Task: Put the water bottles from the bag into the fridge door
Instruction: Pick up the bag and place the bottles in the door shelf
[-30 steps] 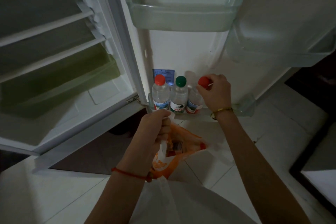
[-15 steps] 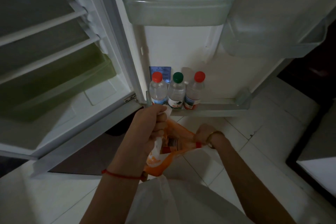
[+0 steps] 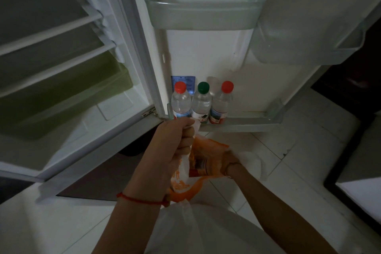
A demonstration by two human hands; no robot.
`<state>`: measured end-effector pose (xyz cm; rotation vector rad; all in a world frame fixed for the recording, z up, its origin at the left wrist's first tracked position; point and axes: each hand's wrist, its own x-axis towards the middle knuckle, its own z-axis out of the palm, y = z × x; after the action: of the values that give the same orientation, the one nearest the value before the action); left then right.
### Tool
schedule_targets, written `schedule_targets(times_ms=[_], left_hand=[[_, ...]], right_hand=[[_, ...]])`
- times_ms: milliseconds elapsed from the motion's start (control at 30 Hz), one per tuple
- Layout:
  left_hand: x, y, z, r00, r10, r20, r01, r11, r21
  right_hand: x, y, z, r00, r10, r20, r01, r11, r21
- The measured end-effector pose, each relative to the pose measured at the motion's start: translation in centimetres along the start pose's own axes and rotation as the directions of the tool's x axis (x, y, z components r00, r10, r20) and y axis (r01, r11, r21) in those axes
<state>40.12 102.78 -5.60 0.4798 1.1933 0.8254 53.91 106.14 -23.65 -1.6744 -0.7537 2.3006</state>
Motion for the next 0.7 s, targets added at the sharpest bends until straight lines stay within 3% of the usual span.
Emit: schedule_targets(times_ms=[100,233,333,400,467,500,567,633,700], left_hand=[[-0.1,0.2,-0.2,1.0,0.017,-0.002,-0.017,1.0,-0.017],[-0.1,0.1,-0.5,1.0,0.014,-0.001,-0.014,0.999,-0.039],[0.0,0.2,-0.8,1.0,0.008,-0.006,-0.008,0.999,-0.054],[0.2,0.3,-1.1,1.0,0.016,-0.012,-0.017,0.998,-0.067],[0.3,0.3,-1.4,1.0,0.027,-0.015,-0.028,0.996,-0.082],[0.4,0.3,-1.5,0.999,0.031,-0.018,-0.033,0.995,-0.093],[0.4,0.3,-1.6,0.999,0.043,-0.017,-0.044,0.992,-0.117],[0.5,0.3,-1.5,0.999,0.044,-0.012,-0.046,0.989,-0.139],[0.6,0.2,-1.5,1.0,0.028,-0.011,-0.029,0.989,-0.145]], right_hand=[[1.1,0.5,-0.8,1.0,-0.009,-0.024,0.008,0.999,-0.041],[4.1,2.5,-1.6,0.999,-0.032,-0.011,0.034,0.989,0.143],[5.5,2.9,-3.6,0.997,-0.076,-0.029,0.078,0.994,0.081],[0.3,1.1,-1.7,0.999,-0.006,-0.034,0.006,1.0,-0.003],[-5.3,-1.6,1.1,0.993,-0.029,-0.111,0.024,0.999,-0.042],[-6.2,-2.2,1.4,0.973,-0.098,-0.209,0.082,0.993,-0.083],[-10.2,-3.8,3.0,0.929,-0.208,-0.307,0.087,0.927,-0.364],[-7.9,-3.6,1.0,0.884,-0.294,-0.364,-0.006,0.771,-0.637],[-7.2,-3.1,0.3,0.818,-0.379,-0.432,-0.115,0.629,-0.769]])
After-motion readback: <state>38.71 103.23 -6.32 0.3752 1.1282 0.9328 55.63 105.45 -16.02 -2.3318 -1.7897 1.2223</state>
